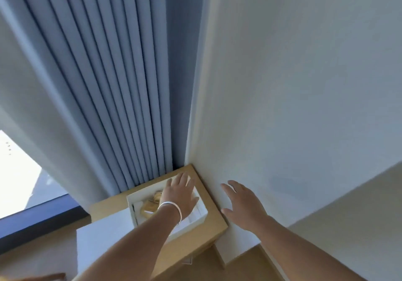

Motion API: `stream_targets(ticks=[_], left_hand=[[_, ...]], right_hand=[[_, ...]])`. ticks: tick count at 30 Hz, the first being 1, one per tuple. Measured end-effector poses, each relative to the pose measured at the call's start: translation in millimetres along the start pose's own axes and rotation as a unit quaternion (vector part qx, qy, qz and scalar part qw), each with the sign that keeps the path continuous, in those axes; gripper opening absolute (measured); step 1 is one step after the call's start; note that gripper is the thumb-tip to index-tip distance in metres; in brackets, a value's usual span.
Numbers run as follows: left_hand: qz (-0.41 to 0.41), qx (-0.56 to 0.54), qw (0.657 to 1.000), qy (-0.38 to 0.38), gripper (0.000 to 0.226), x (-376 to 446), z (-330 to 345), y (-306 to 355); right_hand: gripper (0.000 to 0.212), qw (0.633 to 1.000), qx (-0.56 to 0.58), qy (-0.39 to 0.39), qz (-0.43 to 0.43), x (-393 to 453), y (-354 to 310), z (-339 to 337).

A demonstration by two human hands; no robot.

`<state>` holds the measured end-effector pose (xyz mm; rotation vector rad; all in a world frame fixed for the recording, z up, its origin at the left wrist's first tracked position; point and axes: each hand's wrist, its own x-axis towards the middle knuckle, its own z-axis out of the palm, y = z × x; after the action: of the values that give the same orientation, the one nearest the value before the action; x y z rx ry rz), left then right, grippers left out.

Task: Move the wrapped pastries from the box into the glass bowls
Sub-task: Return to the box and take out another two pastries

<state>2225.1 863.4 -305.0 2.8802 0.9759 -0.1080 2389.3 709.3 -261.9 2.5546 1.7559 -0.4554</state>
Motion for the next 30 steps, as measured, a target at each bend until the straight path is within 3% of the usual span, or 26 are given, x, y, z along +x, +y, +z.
stream_targets(ticks=[8, 15, 23, 30], left_hand=[[-0.198, -0.019, 0.98, -0.023, 0.073, -46, -2, -86], [-0.316, -0.017, 0.948, -0.012, 0.073, -69, -10, -100], [-0.351, -0.056, 0.933, -0.057, 0.074, -72, 34, -87], [-0.314, -0.096, 0.941, -0.086, 0.075, -39, 89, -85]], right_hand=[[0.075, 0.988, -0.035, -0.043, -0.147, 101, -65, 7], [0.076, 0.968, -0.04, -0.089, -0.23, 152, -91, 12], [0.076, 0.957, -0.062, -0.125, -0.253, 173, -94, 47], [0.075, 0.953, -0.091, -0.18, -0.225, 188, -69, 90]])
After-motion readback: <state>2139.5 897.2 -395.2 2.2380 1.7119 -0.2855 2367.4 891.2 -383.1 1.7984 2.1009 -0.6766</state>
